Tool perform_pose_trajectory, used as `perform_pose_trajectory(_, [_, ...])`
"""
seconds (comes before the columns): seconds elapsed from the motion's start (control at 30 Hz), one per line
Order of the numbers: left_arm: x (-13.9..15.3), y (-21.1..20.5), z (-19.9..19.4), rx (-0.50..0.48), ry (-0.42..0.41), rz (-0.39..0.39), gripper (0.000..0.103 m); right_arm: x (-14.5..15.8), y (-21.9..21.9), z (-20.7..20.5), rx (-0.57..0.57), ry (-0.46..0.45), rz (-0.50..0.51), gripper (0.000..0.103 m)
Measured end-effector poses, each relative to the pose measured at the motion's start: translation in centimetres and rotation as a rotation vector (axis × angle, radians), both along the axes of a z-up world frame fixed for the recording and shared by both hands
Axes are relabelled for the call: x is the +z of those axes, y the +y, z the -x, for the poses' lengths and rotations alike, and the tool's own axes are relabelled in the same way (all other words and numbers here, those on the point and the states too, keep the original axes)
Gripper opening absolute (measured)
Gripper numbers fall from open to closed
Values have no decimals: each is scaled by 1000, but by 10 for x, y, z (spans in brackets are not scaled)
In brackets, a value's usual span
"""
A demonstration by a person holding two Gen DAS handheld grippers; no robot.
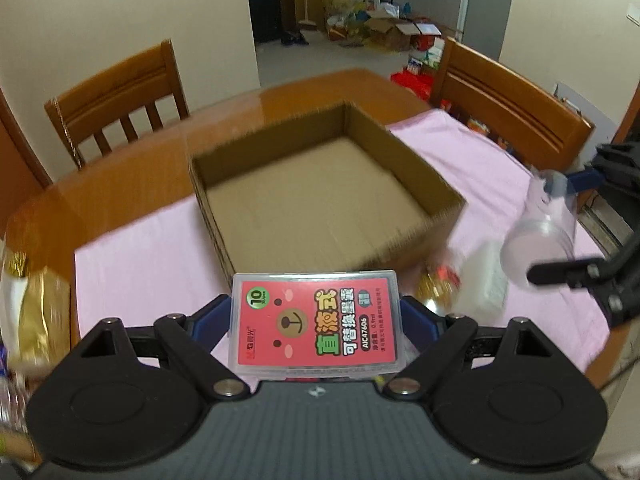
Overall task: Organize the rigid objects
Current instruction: 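Carry the card pack into the cardboard box and open the left tool while the right tool carries the jar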
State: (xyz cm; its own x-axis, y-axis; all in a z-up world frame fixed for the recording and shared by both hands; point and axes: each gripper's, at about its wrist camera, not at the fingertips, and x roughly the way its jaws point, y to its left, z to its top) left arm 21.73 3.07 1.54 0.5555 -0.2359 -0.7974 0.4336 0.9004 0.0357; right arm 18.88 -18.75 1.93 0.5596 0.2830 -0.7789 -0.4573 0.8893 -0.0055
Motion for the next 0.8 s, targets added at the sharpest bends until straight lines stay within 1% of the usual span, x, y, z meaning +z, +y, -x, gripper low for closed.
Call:
perform_pose_trajectory(0.2, [-2, -6, -52, 24, -16, 36, 89, 7, 8, -26, -21, -28, -26, 95])
perform_pose_trajectory(0.4, [-14, -14, -97, 33, -22, 29, 89, 6, 13, -47, -62, -21, -39, 95])
perform_pose_trajectory(0.6, [-29, -16, -129, 44, -7, 34, 89, 7, 16, -55, -91, -19, -29, 95])
perform_pose_trajectory(0.67, [-31, -17, -138, 57, -35, 44, 89, 6, 17, -58, -101, -16, -22, 95])
perform_pose_trajectory(0.73, [-32, -18, -146, 92, -68, 59, 90, 6, 19, -60, -110, -14, -15, 95])
perform_pose_trajectory(0.8, [-33, -19, -151, 92, -74, 67, 92, 6, 21, -63, -121, -12, -6, 95])
